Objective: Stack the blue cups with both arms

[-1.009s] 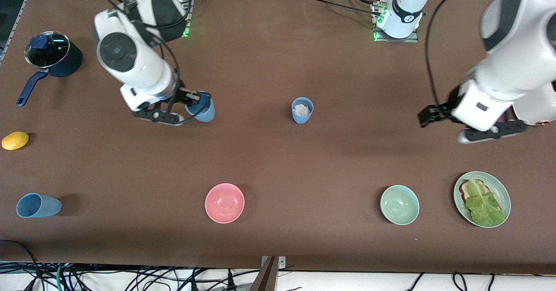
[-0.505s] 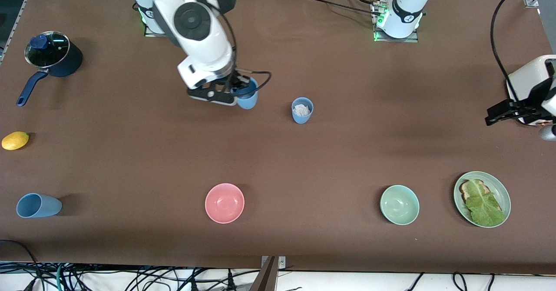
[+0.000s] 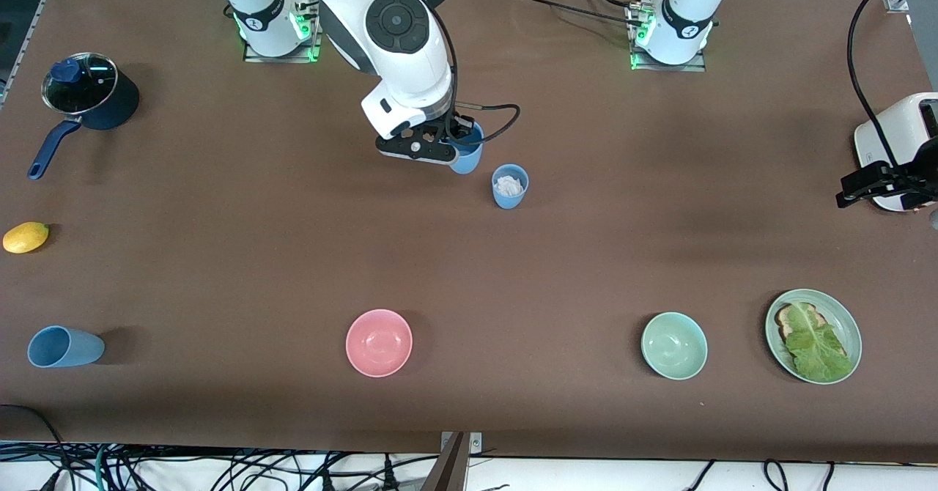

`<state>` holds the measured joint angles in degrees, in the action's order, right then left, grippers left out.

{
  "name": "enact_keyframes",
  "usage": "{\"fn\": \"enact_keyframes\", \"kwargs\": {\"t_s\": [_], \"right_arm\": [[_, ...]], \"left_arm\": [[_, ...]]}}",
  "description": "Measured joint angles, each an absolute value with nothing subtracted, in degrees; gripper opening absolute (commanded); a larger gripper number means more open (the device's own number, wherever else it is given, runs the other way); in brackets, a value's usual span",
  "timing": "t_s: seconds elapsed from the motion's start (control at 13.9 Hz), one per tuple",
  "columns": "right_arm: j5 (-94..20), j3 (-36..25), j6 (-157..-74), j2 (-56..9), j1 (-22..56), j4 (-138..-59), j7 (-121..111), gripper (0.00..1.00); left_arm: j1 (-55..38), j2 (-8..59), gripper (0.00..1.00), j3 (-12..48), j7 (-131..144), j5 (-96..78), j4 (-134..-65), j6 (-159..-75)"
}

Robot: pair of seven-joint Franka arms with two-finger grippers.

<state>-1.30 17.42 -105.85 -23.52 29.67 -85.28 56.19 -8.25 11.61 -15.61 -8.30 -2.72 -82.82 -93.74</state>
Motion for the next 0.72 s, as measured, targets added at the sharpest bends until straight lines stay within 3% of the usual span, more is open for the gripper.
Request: {"fn": "enact_keyframes", "kwargs": {"t_s": [0.36, 0.72], "right_arm": [[-1.34, 17.39, -105.89, -29.90, 30.91, -76.19, 56.40, 0.00], [-1.33, 17.38, -108.95, -34.09, 35.43, -74.75, 59.98, 0.00]], "left_arm": [[-8.70, 11.62, 1.00, -9.44, -2.18, -2.80, -81.82, -93.75], [-8.76, 10.27, 1.00, -8.75, -1.78, -2.80, -80.27, -92.89]]}}
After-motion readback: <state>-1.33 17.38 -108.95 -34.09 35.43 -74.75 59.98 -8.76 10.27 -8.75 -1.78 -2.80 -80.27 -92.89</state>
